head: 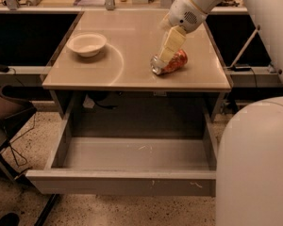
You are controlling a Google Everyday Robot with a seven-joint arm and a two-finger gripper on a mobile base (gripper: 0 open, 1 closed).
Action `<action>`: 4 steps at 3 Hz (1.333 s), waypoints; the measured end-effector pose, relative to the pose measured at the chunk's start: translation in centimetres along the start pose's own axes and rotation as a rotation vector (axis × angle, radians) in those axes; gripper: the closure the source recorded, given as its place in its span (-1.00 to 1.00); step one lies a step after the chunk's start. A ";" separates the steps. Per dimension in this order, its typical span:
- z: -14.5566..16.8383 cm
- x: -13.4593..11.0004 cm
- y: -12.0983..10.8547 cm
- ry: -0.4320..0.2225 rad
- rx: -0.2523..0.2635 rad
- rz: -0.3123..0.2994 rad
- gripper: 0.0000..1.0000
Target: Place coke can into top drawer
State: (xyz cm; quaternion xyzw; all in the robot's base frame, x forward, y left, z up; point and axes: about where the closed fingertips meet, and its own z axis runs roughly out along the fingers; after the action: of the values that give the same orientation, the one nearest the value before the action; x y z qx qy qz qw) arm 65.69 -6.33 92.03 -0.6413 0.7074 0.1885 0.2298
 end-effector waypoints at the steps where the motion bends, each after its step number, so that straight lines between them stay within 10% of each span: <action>1: 1.8 2.2 -2.7 0.012 0.026 0.051 -1.00; 4: 7.1 7.6 -6.5 0.010 0.092 0.119 -1.00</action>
Offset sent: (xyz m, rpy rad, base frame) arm 0.0823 -0.0274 -0.0482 -0.0315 0.0044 -0.1534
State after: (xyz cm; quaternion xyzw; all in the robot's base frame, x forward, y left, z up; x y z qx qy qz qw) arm 72.16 -9.28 82.04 -0.5879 0.7533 0.1659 0.2437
